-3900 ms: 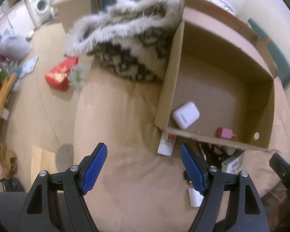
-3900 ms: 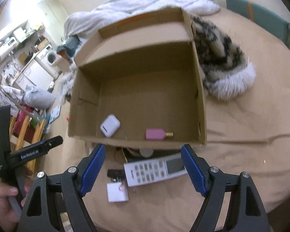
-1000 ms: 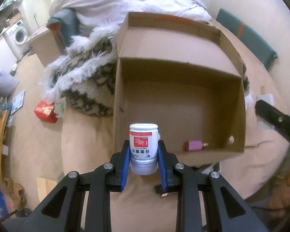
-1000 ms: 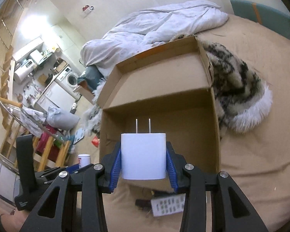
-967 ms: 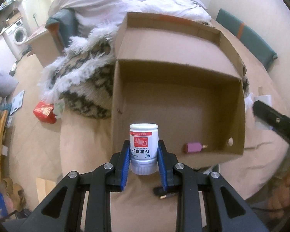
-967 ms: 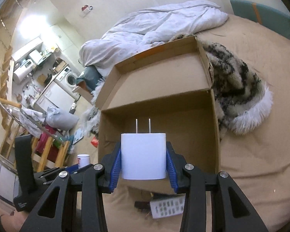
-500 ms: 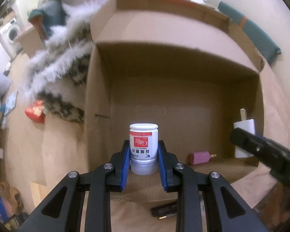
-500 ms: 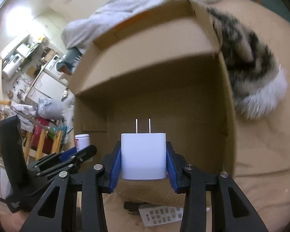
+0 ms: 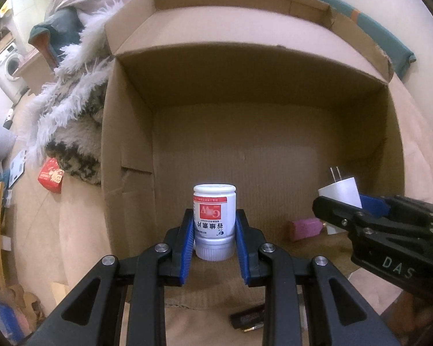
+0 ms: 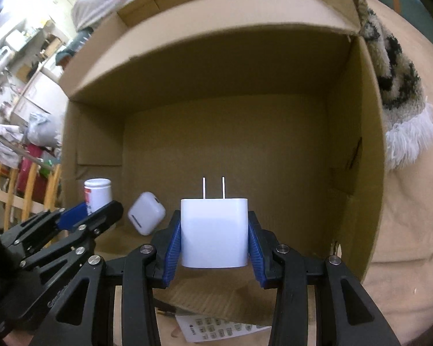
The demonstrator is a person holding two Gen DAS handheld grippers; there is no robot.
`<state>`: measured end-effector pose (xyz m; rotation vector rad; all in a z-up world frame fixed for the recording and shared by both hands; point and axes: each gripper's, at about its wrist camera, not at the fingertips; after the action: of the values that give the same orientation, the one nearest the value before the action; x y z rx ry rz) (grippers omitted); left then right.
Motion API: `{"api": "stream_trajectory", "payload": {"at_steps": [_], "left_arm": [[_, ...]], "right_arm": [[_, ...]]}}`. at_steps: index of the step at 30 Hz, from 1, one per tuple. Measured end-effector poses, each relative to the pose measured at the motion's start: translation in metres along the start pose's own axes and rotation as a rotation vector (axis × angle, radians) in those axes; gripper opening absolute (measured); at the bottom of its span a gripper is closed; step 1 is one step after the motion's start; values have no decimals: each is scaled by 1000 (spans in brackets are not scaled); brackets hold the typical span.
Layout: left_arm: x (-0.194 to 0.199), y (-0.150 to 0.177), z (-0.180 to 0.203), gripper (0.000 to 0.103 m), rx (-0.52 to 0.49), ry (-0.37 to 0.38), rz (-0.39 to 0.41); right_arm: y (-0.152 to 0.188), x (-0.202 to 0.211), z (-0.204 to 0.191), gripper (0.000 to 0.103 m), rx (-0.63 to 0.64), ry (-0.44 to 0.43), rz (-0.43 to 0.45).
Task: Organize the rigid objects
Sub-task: 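Lower the medicine bottle and white plug into the box and open both grippers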
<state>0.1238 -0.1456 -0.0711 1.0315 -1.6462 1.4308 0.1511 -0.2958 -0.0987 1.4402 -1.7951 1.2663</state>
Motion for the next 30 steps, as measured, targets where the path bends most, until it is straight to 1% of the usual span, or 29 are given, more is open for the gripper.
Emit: {"api": "stream_trajectory", "payload": {"at_steps": [5,9,14,17,18,19,20,22,23,24,25,26,27,29,30], "left_arm": [[-7,-1,-3,24,5,-7,-14],[-12,-2,-7,24,19,-8,-20],[-13,-2,-9,24,16,-17,-18],[-8,0,-6,24,21,-25,-18],[-7,0,-8,24,24,-25,-15],[-6,-1,-8,24,24,-26,-12],[-5,-1,-8,24,19,-30,-6],[-2,-1,-6,24,6,-38,8],[1,0,-4,26,-3,-41,15],[3,0,-2,33,-12,-38,22],[5,0,-1,40,-16,-37,26],[7,0,0,54,-17,-39,33],[11,0,0,60,-14,-41,50],[20,-2,5,62,-17,-48,83],[22,-3,6,64,-24,-55,92]], "right_arm": [[-2,-8,8,44,-30,25,-26],[-2,-8,14,44,-63,0,-27],[-2,-6,16,44,-72,-3,-23],[-4,-4,21,44,-111,-5,-18],[-4,-3,24,45,-127,-12,-12],[-5,-1,25,48,-140,-23,-5],[-6,1,27,52,-147,-29,4],[-9,6,27,55,-158,-49,26],[-10,8,26,58,-158,-58,33],[-11,10,25,60,-154,-66,41],[-12,12,23,65,-149,-76,53],[-12,15,21,71,-140,-84,63],[-13,17,19,74,-130,-79,73],[-14,24,15,84,-106,-59,108],[-15,27,13,86,-93,-53,125]]}}
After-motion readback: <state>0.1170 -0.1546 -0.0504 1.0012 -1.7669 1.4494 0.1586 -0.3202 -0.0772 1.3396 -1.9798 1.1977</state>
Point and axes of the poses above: each gripper's, at about its wrist camera, not at the fingertips, and x roughly against the way its jaws point, z to its right, y to its underside, and after that the axes turned 8 degrees about -y, right-handed
